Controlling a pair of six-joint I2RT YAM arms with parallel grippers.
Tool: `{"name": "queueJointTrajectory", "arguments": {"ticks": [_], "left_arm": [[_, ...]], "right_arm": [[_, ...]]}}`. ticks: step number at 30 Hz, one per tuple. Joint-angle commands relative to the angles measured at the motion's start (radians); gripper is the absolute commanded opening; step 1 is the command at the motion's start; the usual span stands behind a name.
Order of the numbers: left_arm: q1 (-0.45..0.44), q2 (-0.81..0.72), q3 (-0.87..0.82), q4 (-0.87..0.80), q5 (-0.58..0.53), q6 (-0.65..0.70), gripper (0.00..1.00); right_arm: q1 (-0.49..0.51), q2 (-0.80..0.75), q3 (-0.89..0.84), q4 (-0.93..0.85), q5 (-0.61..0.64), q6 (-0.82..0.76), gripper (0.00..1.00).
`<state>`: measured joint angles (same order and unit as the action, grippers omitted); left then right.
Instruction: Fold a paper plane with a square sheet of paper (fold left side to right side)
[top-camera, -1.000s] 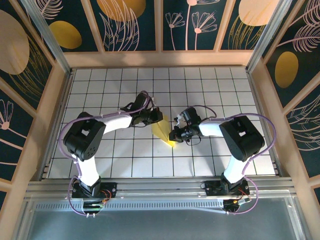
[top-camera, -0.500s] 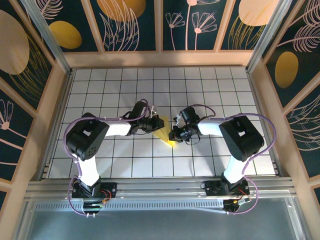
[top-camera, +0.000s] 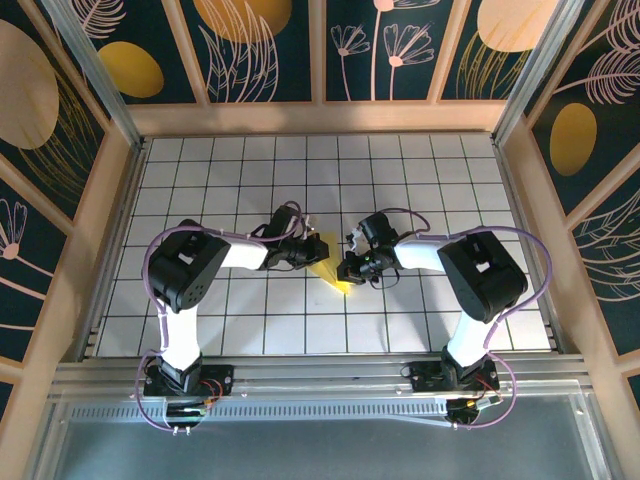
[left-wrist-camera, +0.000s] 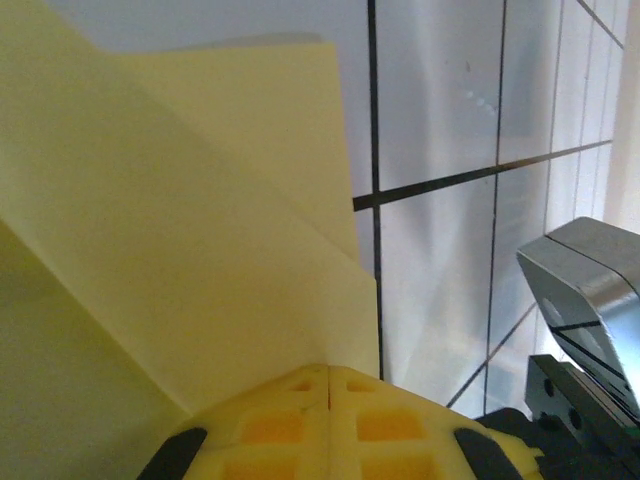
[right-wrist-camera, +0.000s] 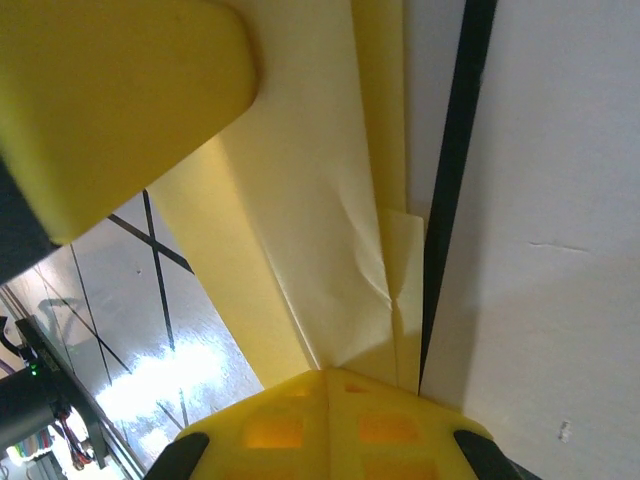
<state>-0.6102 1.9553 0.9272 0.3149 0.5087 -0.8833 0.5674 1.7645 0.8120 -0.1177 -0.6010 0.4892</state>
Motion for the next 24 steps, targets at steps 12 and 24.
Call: {"name": "queueJointTrajectory", "arguments": {"ticks": [12, 24], "left_arm": [[0.033, 0.045, 0.034, -0.088, -0.11, 0.043, 0.0], [0.151, 0.08, 0.121, -0.16, -0.121, 0.149, 0.0]], "right_arm": [[0.017, 0.121, -0.051, -0.187, 0.252, -0.021, 0.0], [0.028, 0.129, -0.056, -0.188, 0.245, -0.024, 0.0]]}}
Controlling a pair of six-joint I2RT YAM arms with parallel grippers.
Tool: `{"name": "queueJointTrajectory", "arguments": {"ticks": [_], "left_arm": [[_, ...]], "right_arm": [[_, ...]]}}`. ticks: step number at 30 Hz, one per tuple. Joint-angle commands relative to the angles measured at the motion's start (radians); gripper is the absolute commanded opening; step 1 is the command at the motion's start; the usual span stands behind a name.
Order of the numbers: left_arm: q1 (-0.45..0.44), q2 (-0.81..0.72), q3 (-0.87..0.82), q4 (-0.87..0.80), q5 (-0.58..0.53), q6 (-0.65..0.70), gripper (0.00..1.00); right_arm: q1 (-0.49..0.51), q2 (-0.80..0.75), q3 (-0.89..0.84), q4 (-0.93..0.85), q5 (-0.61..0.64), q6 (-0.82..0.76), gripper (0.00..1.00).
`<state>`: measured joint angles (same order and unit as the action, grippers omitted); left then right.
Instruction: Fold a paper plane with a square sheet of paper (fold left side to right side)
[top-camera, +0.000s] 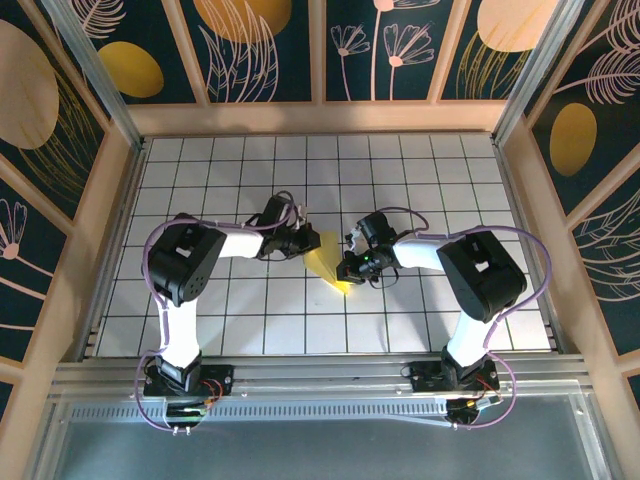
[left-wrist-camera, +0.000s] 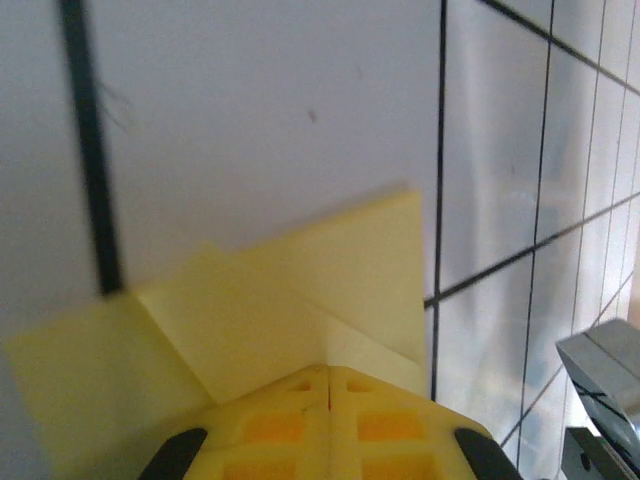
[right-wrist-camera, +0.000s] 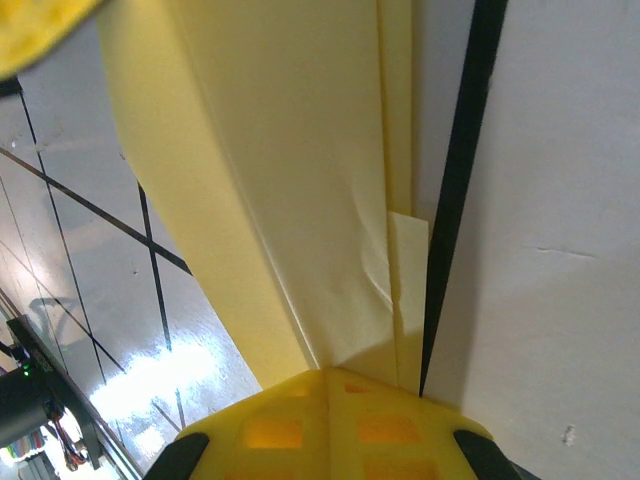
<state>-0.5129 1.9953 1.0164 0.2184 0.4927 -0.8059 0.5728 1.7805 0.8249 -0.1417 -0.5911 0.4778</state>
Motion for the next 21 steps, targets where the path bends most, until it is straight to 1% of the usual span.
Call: {"name": "queueJointTrajectory", "arguments": {"ticks": [1, 7, 12, 18, 21], "left_arm": [[0.063, 0.049, 0.045, -0.072, -0.107, 0.082, 0.0], [0.11, 0.093, 0.098, -0.096, -0.135, 0.104, 0.0], [0.143, 0.089, 0.11, -0.1, -0.141, 0.124, 0.0], [0.149, 0.016, 0.126, -0.144, -0.179, 0.173, 0.0], [0.149, -0.055, 0.073, -0.124, -0.165, 0.173, 0.0]], "right_arm": [[0.023, 0.113, -0.07, -0.164, 0.235, -0.012, 0.0], [0.026, 0.106, -0.073, -0.162, 0.234, -0.008, 0.0], [0.026, 0.104, -0.075, -0.159, 0.231, -0.007, 0.0], [0.026, 0.099, -0.073, -0.154, 0.231, -0.004, 0.0], [0.026, 0.094, -0.072, -0.151, 0.232, -0.004, 0.0]]}}
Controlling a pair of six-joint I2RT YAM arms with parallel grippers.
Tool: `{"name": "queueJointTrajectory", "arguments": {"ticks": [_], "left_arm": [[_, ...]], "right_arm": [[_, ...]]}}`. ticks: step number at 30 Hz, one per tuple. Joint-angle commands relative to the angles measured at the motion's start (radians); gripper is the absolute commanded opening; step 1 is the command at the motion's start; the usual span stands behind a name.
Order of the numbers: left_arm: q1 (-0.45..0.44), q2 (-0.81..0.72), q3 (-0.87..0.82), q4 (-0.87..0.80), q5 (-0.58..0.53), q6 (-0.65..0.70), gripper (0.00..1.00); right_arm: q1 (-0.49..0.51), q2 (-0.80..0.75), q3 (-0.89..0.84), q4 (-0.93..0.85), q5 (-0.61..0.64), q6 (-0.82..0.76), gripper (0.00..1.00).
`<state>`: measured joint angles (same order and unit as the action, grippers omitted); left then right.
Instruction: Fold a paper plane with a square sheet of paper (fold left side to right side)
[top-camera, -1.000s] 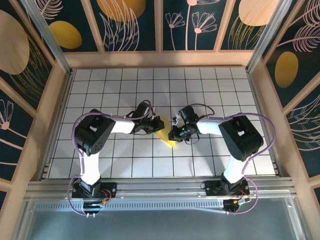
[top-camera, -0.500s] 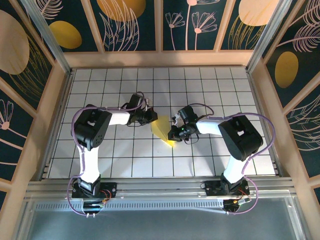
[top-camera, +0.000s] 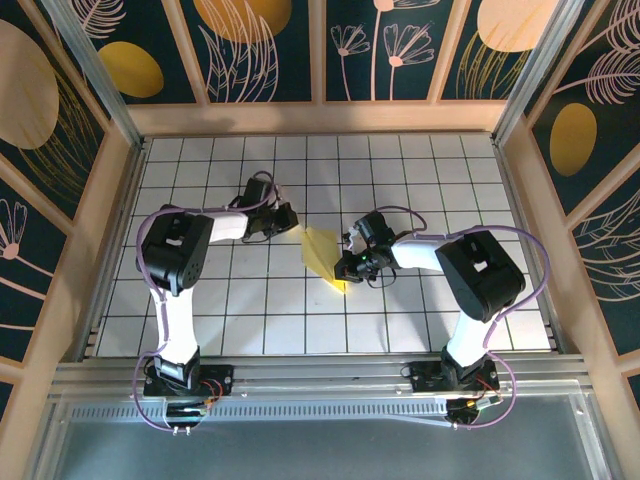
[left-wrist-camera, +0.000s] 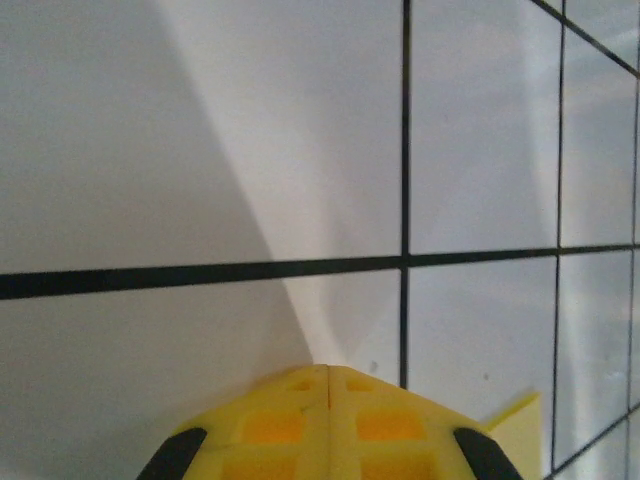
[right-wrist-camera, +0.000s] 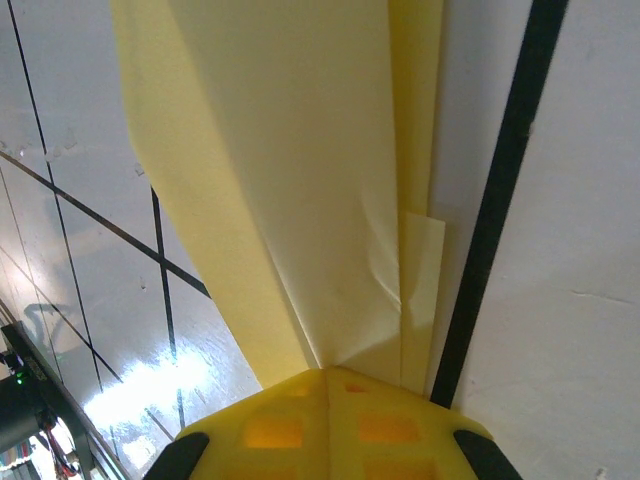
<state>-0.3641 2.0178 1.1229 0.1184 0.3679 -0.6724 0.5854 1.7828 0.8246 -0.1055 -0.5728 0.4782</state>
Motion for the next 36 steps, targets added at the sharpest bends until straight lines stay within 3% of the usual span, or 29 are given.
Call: {"name": "queueJointTrajectory", "arguments": {"ticks": [1, 7, 12, 19, 25, 36], "left_arm": [[-0.003, -0.104, -0.062, -0.007, -0.023, 0.035, 0.0], [-0.096, -0.203, -0.186, 0.077, 0.074, -0.011, 0.0], [-0.178, -0.161, -0.175, 0.13, 0.118, -0.062, 0.0], [-0.185, -0.064, -0.099, 0.128, 0.104, -0.052, 0.0], [-0.184, -0.021, -0.087, 0.063, 0.027, -0.042, 0.0], [-0.184, -0.024, -0.121, 0.004, -0.023, -0.029, 0.0]], "right_arm": [[0.014, 0.091, -0.071, -0.188, 0.215, -0.004, 0.0], [0.013, 0.09, -0.073, -0.18, 0.222, 0.0, 0.0], [0.012, 0.094, -0.073, -0.177, 0.224, 0.0, 0.0], [0.014, 0.102, -0.078, -0.172, 0.218, -0.001, 0.0], [0.013, 0.097, -0.07, -0.172, 0.205, -0.007, 0.0], [0.012, -0.031, 0.024, -0.111, 0.057, -0.002, 0.0]]}}
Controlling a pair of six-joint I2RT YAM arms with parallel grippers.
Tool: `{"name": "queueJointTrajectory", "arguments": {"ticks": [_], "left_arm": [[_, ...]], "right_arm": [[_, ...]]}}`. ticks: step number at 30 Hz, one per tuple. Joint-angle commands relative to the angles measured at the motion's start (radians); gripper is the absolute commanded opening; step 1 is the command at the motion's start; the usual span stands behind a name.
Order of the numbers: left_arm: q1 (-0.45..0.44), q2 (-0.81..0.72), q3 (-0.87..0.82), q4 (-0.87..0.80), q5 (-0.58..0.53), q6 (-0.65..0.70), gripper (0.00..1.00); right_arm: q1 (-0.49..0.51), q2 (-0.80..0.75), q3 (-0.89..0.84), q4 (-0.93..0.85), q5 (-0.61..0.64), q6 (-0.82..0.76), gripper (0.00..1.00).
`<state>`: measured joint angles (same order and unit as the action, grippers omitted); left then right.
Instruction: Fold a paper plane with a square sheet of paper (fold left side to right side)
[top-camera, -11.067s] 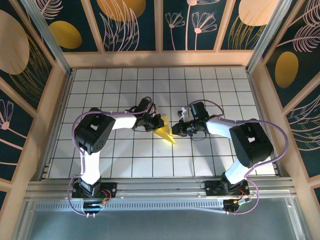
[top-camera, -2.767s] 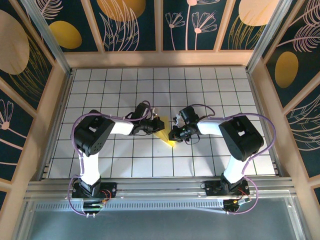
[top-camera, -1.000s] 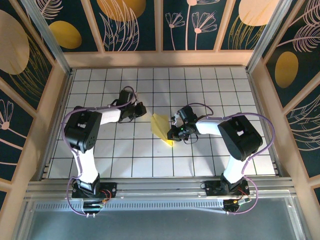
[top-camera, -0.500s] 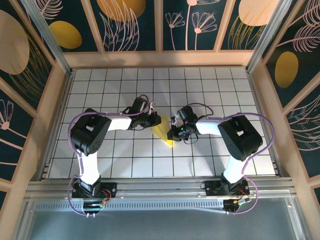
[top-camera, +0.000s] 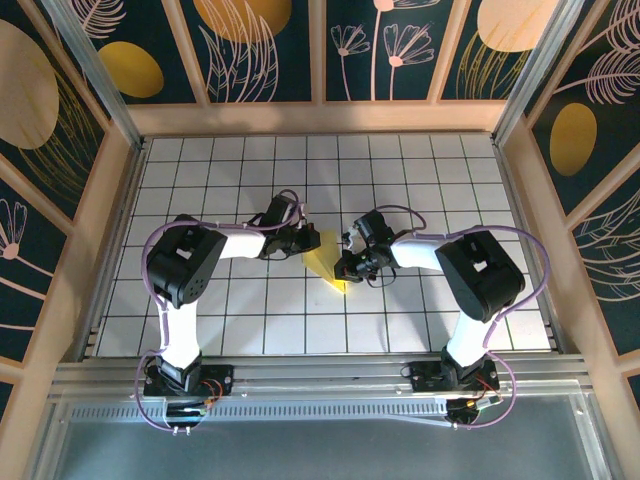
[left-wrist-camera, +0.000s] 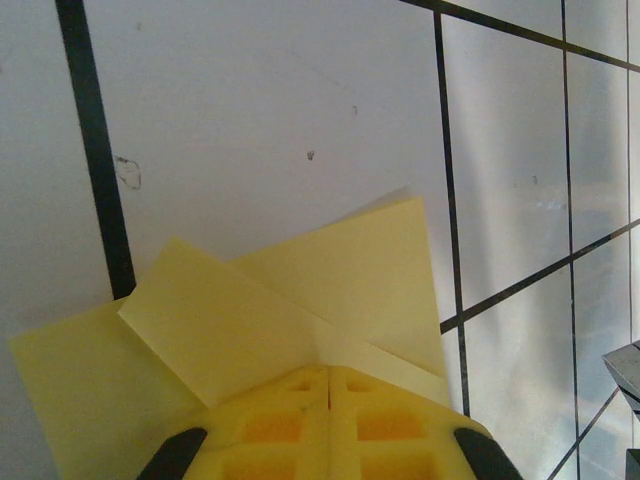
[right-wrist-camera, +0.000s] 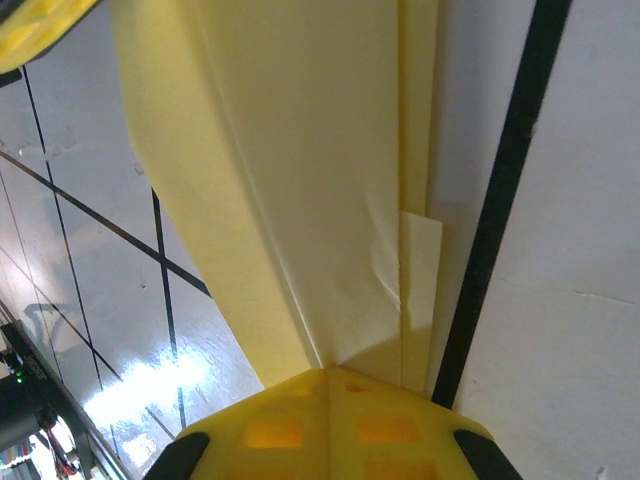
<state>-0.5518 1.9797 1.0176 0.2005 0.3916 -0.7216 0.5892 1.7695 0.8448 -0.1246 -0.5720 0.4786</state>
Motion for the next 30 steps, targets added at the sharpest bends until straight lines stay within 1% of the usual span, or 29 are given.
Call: {"name": "queueJointTrajectory", "arguments": {"ticks": [1, 3, 7, 17, 24, 30], "left_arm": [[0.004, 0.013, -0.018, -0.076, -0.045, 0.021, 0.0], [0.003, 0.012, -0.022, -0.074, -0.041, 0.021, 0.0], [0.003, 0.014, -0.027, -0.067, -0.033, 0.022, 0.0], [0.004, 0.02, -0.02, -0.07, -0.028, 0.021, 0.0], [0.004, 0.021, -0.017, -0.075, -0.028, 0.021, 0.0], [0.003, 0.024, -0.017, -0.081, -0.035, 0.017, 0.0]], "right_arm": [[0.008, -0.034, 0.01, -0.082, 0.041, 0.002, 0.0], [0.007, -0.066, 0.023, -0.061, 0.011, 0.012, 0.0], [0.005, -0.086, 0.031, -0.009, 0.01, 0.036, 0.0], [0.014, 0.03, 0.088, 0.132, 0.029, 0.091, 0.0], [0.02, 0.112, 0.155, 0.128, 0.045, 0.085, 0.0], [0.026, 0.134, 0.158, 0.116, 0.06, 0.077, 0.0]]}}
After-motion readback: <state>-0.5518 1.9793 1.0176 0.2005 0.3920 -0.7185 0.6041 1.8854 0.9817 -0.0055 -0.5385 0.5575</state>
